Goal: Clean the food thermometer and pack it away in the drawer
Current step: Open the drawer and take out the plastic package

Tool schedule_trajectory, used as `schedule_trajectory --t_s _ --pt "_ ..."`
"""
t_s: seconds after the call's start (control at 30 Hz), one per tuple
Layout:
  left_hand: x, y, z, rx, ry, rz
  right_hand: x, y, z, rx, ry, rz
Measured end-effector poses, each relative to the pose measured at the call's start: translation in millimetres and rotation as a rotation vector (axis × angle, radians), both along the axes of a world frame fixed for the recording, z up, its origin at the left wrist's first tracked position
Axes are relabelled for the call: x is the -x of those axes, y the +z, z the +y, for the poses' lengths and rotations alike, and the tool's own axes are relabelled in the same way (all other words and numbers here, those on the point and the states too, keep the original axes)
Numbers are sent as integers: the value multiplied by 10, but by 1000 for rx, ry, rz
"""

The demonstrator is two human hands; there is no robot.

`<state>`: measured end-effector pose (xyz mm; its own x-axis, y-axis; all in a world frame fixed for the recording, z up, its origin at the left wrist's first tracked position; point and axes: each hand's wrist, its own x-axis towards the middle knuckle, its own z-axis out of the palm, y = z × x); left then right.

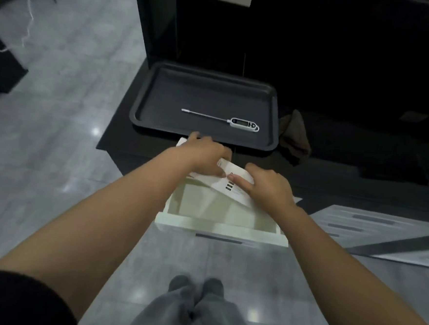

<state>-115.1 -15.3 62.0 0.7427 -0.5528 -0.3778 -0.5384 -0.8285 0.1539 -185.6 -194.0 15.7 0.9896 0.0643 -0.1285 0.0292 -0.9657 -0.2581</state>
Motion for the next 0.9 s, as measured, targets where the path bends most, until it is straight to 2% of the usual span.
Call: schedule_trajectory --t_s 0.07,0.17,0.2,0.23,0.3,0.33,0.37,0.4,0.53,0.67,0.9 --pt "-38 18 47 216 177 -232 -93 84 -1 -191 -134 16" --pt "8 28 -5 753 653 -599 -227 130 -27 -429 -301 -26" --pt "30 -33 -55 902 847 -580 -277 136 -36 -469 -335 -38" --pt "39 -69 -114 1045 1025 -413 -339 145 -44 -494 -356 -44" --pt "4 -132 -255 1323 1227 222 -473 165 -55 -506 -363 -41" --pt "-24 -157 -316 1450 1237 553 -539 173 -50 -497 -349 -33" --pt "-28 -157 -377 1533 1229 785 -596 181 -46 -476 -332 -20" --pt "-52 -152 -444 1595 1234 916 -668 190 -52 -448 -308 -6" --pt "-163 -285 -619 1730 1308 1029 -870 112 -100 -310 -215 20" --pt "-296 -402 -630 1743 1376 1038 -1025 28 -135 -220 -166 -6" --pt "-541 -545 -473 1601 1616 748 -1389 36 -286 -241 -369 -180"
